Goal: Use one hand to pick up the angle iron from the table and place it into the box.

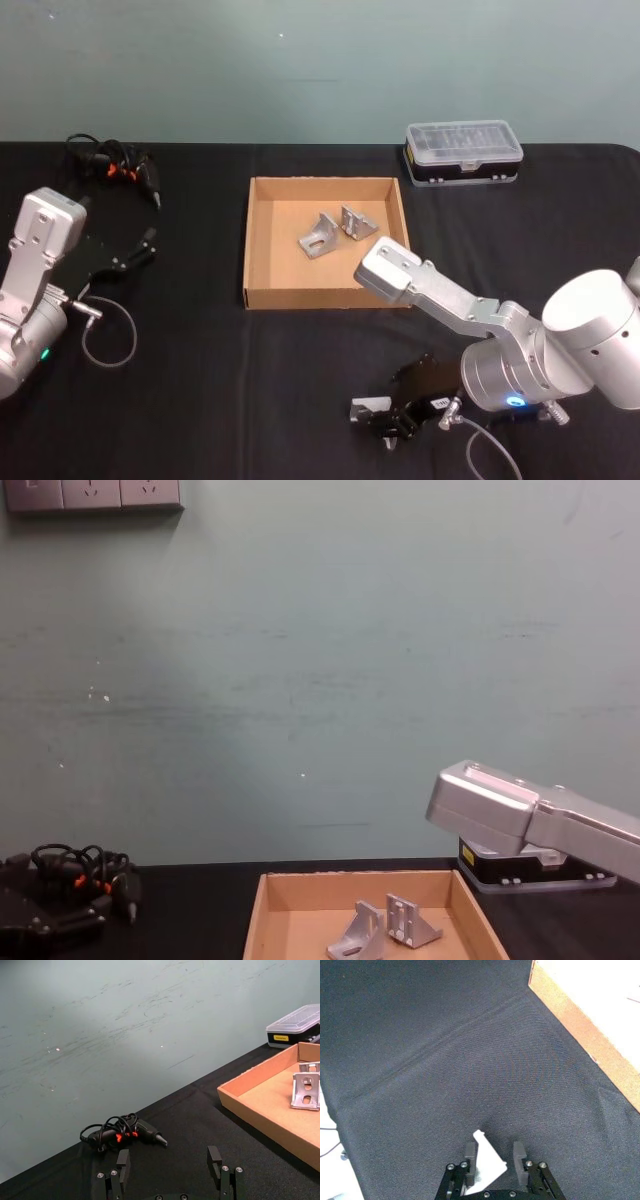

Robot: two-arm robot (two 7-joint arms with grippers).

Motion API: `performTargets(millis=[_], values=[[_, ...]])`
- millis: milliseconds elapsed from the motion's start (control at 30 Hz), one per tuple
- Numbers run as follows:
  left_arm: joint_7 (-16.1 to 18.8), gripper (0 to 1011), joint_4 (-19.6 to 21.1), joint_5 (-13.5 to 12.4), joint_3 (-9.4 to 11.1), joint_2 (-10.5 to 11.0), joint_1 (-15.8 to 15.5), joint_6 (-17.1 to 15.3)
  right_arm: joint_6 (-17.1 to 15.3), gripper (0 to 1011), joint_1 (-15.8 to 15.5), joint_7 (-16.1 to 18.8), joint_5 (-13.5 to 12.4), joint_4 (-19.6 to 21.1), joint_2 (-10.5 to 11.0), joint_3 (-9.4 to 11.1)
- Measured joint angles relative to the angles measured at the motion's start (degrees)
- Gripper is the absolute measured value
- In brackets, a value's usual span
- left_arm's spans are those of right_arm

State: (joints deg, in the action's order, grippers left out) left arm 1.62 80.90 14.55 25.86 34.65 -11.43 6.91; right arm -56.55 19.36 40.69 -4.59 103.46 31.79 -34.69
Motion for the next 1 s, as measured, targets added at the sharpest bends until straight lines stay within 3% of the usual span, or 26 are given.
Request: performTargets(millis=[200, 733, 1000], values=[[0.0, 1011, 0.0, 0.0, 0.0, 0.0, 0.0, 0.0, 0.0, 332, 0.0, 0.0, 0.0, 0.0, 0.0, 0.0], [0.0, 1012, 0.0, 0.0, 0.0, 0.0, 0.0, 0.0, 0.0, 325, 0.0, 0.0, -0.1, 0.0, 0.0, 0.1], [0.0, 1011, 0.0, 0.0, 0.0, 0.0, 0.0, 0.0, 1.0, 324, 0.4, -2.1, -1.8, 0.1, -1.6, 1.9]])
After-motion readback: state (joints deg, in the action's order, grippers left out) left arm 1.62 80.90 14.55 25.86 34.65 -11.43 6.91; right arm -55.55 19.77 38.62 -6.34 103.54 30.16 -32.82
